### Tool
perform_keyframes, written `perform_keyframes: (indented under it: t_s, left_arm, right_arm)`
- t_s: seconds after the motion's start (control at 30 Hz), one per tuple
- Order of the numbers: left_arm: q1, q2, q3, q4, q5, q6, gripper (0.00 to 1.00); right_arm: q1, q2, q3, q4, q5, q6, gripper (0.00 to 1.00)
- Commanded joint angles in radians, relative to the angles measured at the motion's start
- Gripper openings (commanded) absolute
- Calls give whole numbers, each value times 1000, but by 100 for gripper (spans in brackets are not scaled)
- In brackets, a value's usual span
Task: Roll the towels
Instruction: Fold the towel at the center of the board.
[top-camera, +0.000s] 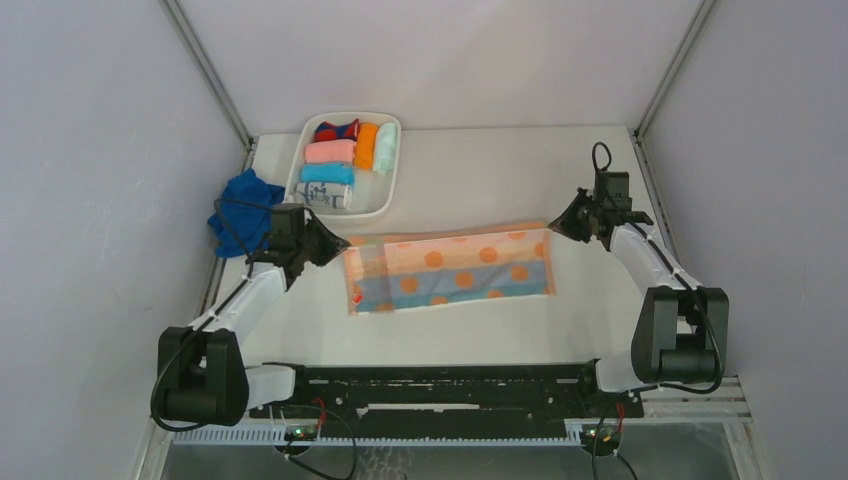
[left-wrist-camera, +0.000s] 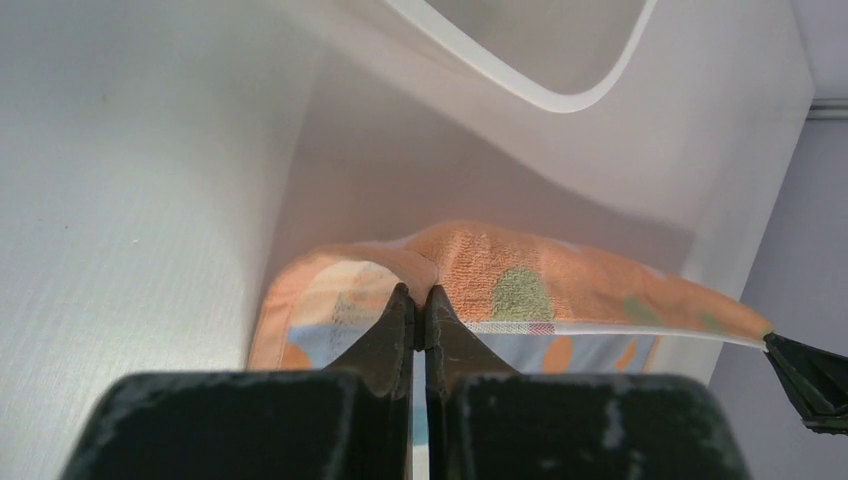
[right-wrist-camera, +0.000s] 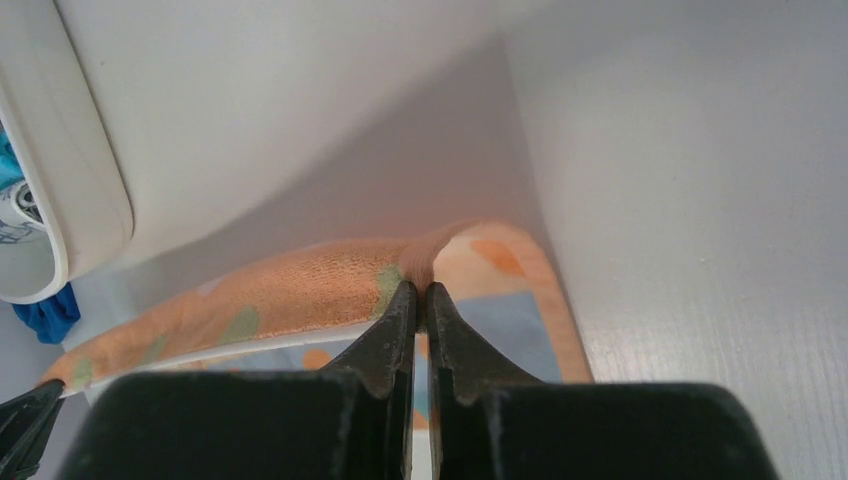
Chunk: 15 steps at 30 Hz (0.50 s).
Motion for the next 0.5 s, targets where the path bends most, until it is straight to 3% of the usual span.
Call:
perform_keyframes:
  t_s: [0.0,0.47]
  left_arm:
    - [11,-11,36,35,-13,38,0]
    - [8,-201,-126,-47,34,-12,0]
  right_arm:
    - [-8,10,28,20,1,-6,0]
    - [-9,-101,-69,-106,52,-57,0]
